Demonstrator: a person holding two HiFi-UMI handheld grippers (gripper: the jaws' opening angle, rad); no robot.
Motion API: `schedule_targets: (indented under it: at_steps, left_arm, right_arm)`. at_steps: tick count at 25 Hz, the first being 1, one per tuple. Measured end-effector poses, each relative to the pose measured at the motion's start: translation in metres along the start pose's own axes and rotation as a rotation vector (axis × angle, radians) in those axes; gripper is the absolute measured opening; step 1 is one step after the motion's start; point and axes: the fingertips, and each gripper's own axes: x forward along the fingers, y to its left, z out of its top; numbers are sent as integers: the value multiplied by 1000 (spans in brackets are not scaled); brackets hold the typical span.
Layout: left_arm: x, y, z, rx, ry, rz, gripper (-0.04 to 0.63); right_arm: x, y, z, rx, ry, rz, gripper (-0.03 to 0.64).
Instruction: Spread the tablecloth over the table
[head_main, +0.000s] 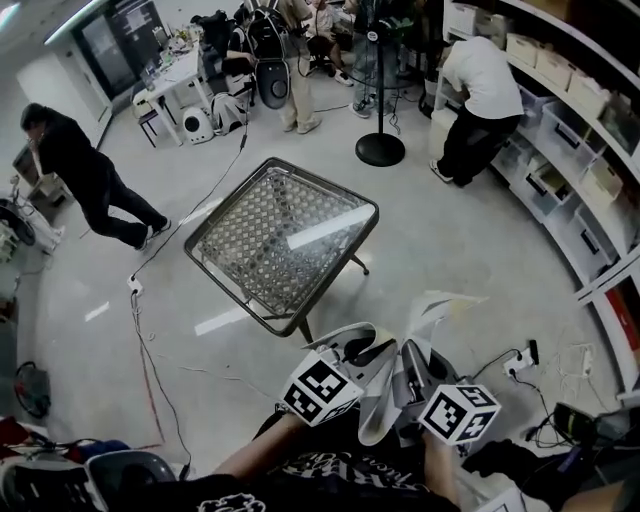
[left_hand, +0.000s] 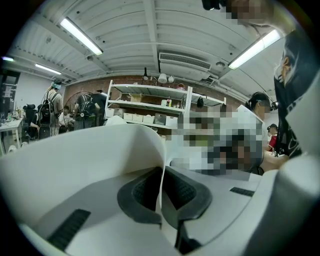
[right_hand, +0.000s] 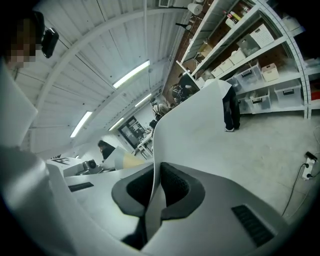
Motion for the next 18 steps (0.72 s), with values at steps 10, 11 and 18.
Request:
schedule_targets:
  at_steps: [10,11,18]
  left_arm:
    - [17,18,12,-1,-28,30,29]
    - [19,24,15,-8,-36,32,29]
    - [44,82,46,-9,-102,57,28]
  right_arm:
    - [17,-14,20,4,0,31,18]
    - [22,-15,25,6,0,34,18]
    - [73,-27,75,38,-7,83,18]
